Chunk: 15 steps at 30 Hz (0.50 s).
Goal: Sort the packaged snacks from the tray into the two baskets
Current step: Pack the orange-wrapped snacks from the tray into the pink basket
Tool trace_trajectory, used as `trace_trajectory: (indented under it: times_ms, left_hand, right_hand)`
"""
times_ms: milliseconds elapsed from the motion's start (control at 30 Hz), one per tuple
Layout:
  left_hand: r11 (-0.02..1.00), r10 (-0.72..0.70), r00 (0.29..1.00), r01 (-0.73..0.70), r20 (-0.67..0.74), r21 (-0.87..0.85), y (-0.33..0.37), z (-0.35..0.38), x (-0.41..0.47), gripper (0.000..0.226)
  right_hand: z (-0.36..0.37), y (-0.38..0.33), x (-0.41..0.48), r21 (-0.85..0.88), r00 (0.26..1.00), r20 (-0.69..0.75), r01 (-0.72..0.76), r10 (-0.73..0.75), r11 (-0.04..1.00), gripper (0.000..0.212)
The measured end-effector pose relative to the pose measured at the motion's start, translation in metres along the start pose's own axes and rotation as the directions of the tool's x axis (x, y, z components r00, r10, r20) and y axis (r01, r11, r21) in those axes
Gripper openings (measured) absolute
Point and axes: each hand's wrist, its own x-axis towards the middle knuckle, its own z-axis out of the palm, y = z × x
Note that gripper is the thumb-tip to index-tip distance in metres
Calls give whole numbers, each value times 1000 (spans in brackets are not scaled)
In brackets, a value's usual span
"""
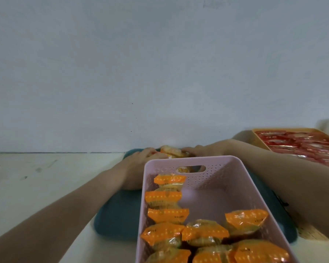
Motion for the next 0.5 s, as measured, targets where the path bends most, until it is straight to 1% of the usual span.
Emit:
trace_trajectory:
  times_ms: [33, 67, 100, 167, 200, 267, 300, 367, 433, 467, 500]
  left_hand:
    - [999, 38, 999, -37, -38, 35, 12, -2, -3, 50]
    - [996, 71, 996, -67, -57, 67, 21, -2, -6, 55]
    - [995, 77, 996, -74, -38, 64, 28, -4, -11, 61]
    - [992, 91, 994, -85, -58, 97, 35, -11, -18, 67]
    - [990, 110, 992, -104, -56, 99, 35, -13, -21, 63]
    - [994, 65, 998, -62, -23, 85, 31, -15, -19, 55]
    - [996, 55, 998, -52, -42, 66, 27, -16, -18, 54]
    - [1000, 9, 994, -10, -107, -11, 23, -18, -20, 59]
    - [990, -37, 987, 15, -155, -137, 22, -19, -20, 69]
    - [981, -56, 987, 26, -152, -195, 24, -20, -20, 71]
    - [977, -66, 988, 37, -138, -209, 25, -19, -17, 70]
  right_hand:
    - [1, -4, -2, 36, 999, -49, -14, 16, 999, 70]
    - [0, -6, -2, 27, 998, -64, -6, 7, 1000, 69]
    - [1, -6, -2, 74, 998, -53, -26, 30, 997, 71]
    - [3, -2, 0, 124, 994, -101, -22, 35, 992, 68]
    - [4, -2, -1, 134, 991, -129, -28, 46, 991, 63]
    - [5, 2, 0, 129, 976, -212, -14, 41, 992, 56]
    - [6, 4, 1, 120, 969, -244, -3, 32, 993, 55]
    - [7, 3, 3, 166, 969, -247, 27, 15, 986, 62]
    - [8, -4, 4, 248, 979, -197, 100, -51, 963, 79]
    - [9, -7, 6, 265, 981, -177, 125, -79, 956, 85]
    - [9, -10, 8, 256, 979, -183, 137, -91, 957, 86]
